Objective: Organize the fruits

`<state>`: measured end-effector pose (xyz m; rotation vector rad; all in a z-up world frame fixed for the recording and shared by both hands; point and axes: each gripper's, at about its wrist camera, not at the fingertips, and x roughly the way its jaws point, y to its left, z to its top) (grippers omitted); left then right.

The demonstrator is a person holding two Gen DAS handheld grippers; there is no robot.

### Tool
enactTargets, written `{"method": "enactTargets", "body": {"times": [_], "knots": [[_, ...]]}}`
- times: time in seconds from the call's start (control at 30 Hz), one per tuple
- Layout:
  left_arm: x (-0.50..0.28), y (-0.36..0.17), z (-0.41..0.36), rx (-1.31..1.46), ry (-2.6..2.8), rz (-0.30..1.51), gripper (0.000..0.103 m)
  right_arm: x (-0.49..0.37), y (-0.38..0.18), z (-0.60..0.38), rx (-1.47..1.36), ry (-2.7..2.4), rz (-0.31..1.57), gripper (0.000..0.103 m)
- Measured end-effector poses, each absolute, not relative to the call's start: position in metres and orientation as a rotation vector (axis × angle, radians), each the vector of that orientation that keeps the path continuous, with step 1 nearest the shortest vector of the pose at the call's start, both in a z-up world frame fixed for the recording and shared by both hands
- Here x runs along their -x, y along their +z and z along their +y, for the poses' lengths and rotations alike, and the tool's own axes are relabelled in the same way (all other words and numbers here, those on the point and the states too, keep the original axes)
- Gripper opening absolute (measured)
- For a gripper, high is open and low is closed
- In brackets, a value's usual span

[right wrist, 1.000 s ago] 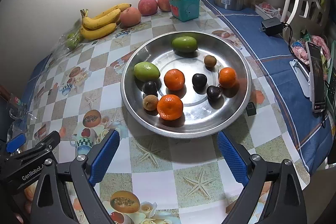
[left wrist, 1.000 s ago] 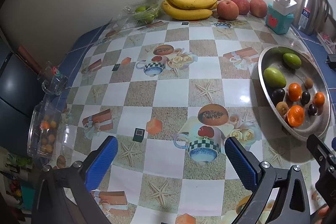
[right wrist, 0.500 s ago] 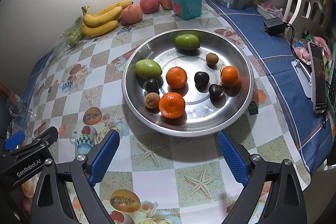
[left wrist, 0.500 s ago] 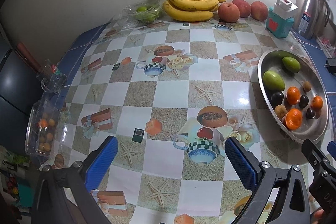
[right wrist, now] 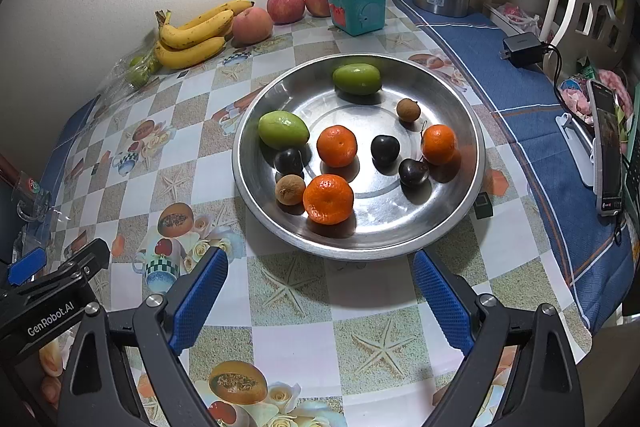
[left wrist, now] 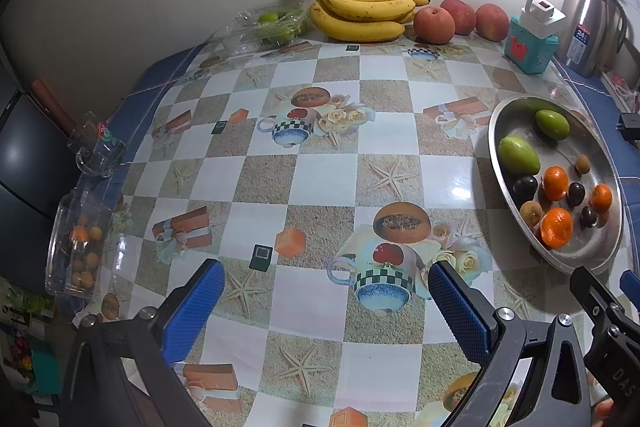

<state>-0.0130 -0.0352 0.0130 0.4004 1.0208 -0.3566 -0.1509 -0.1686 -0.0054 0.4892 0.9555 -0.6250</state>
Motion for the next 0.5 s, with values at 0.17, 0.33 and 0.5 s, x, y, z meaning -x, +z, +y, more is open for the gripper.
{"method": "enactTargets", "body": {"times": [0.17,0.33,0.5], "knots": [[0.0129,0.0135,-0.0347,-0.399,-0.356,1.021,0.103,0.1509,-0.0054,-0.1687,-0.489,-0.625,0.955,0.094],[0.0136,0.0149,-0.0346,-0.395,-0.357,1.023,0.103,0.1510,-0.0053,-0.1688,-0.489,-0.624,0.956,0.094],[0.0144,0.0160,-0.0344,-0.392,-0.356,1.022,0.103,0.1513,-0.0052,-0.1690,-0.489,-0.625,0.956,0.094]]}}
